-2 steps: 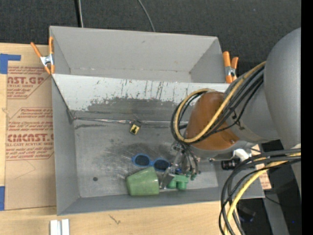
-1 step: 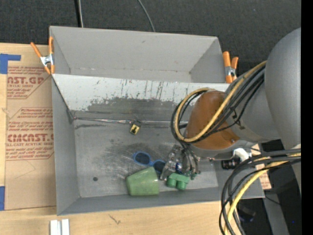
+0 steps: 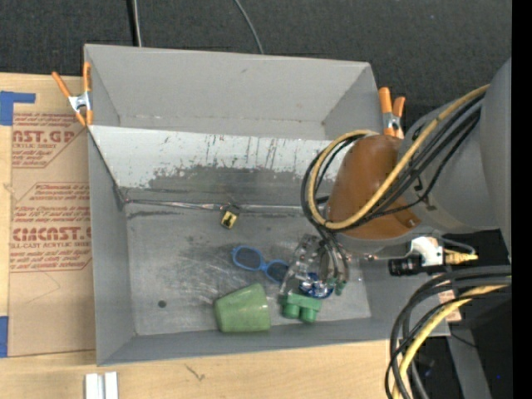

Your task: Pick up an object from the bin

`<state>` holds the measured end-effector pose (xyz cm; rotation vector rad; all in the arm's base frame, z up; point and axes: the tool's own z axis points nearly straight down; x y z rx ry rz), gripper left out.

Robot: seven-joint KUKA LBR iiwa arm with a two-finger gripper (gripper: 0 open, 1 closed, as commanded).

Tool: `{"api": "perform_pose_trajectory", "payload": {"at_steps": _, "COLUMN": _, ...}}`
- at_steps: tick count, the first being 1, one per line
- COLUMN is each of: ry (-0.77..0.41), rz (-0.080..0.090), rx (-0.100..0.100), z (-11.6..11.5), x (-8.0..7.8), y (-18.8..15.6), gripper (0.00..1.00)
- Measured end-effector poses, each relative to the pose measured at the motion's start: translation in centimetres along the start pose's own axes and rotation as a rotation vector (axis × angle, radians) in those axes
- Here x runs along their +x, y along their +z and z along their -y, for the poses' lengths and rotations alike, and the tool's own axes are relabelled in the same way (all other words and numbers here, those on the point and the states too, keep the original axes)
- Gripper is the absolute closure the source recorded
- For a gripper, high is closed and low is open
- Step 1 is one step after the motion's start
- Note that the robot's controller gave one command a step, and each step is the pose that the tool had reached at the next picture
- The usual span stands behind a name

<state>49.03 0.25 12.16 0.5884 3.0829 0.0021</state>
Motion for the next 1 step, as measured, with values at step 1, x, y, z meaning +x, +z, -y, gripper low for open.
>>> {"api": "perform_pose_trajectory", "payload": {"at_steps": 1, "ry": -0.001, "rz": -0.001, "rx": 0.000, "z": -0.05, "x": -0.02, "y": -2.26, "gripper": 1.00}}
